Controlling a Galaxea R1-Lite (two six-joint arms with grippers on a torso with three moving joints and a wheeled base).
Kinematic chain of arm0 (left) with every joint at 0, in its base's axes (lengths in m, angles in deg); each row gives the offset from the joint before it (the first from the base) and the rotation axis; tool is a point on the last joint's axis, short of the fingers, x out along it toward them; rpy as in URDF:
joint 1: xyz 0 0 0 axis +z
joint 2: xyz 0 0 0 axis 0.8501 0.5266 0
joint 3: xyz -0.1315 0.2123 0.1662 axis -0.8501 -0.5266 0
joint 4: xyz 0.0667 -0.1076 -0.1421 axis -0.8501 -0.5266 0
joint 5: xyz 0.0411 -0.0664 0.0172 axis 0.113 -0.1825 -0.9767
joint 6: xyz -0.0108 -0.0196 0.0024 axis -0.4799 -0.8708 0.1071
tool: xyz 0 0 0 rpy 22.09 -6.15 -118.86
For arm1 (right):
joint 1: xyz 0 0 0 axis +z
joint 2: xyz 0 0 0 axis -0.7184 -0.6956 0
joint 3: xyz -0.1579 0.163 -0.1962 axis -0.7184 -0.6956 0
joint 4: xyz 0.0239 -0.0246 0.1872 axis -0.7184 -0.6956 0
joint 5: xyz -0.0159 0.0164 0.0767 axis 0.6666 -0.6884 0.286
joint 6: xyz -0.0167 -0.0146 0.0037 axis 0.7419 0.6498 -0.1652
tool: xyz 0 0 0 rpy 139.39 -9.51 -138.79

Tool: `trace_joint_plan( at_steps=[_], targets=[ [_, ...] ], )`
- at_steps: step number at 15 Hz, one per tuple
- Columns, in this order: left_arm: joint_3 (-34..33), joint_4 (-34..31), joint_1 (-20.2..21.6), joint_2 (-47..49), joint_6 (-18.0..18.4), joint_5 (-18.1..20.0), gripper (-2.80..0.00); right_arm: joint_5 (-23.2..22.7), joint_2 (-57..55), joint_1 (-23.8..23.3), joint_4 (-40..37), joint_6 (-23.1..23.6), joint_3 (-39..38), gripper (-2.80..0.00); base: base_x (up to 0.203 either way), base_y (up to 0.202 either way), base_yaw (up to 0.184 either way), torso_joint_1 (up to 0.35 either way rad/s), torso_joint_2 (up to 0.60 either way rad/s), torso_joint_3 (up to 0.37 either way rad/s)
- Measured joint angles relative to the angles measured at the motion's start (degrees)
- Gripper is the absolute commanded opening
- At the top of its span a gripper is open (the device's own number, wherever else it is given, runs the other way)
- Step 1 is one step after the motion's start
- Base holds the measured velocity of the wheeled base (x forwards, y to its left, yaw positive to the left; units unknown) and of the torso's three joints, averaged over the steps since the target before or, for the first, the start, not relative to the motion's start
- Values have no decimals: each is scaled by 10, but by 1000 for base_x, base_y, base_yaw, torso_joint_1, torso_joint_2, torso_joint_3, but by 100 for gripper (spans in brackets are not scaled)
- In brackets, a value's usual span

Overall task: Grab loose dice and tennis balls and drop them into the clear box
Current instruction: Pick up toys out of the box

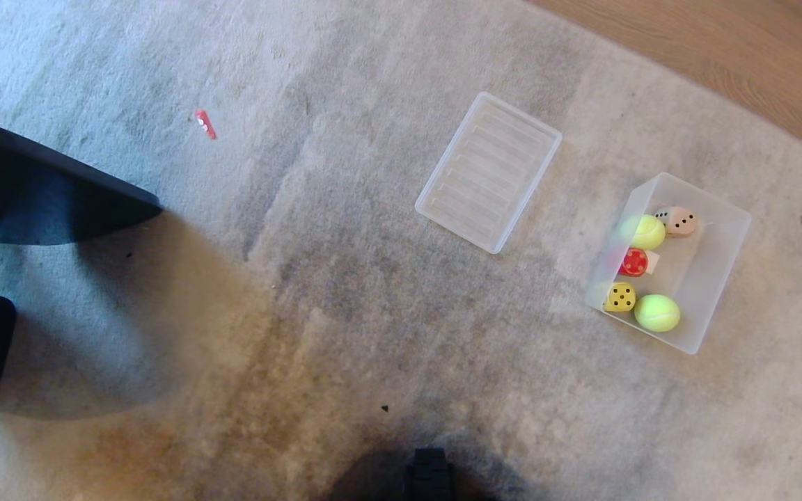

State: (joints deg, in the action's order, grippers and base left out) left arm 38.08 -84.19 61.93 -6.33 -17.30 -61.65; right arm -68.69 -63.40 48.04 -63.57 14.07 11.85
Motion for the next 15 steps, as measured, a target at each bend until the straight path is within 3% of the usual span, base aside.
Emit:
trace_joint_plan(
  at_steps=[4, 9, 15],
  targets=[
    [0, 1, 8, -51, -18, -9, -280, 7, 36, -4, -17, 0, -10, -280, 0, 0, 0, 0, 0, 0],
    [0, 0, -31, -216, -29, -12, -280, 8, 50, -5, -18, -1, -17, -280, 0, 0, 0, 0, 0, 0],
    [0, -1, -37, -267, -34, -15, -280, 12, 138, -23, -63, 9, -62, -280, 0, 0, 0, 0, 0, 0]
  ],
)
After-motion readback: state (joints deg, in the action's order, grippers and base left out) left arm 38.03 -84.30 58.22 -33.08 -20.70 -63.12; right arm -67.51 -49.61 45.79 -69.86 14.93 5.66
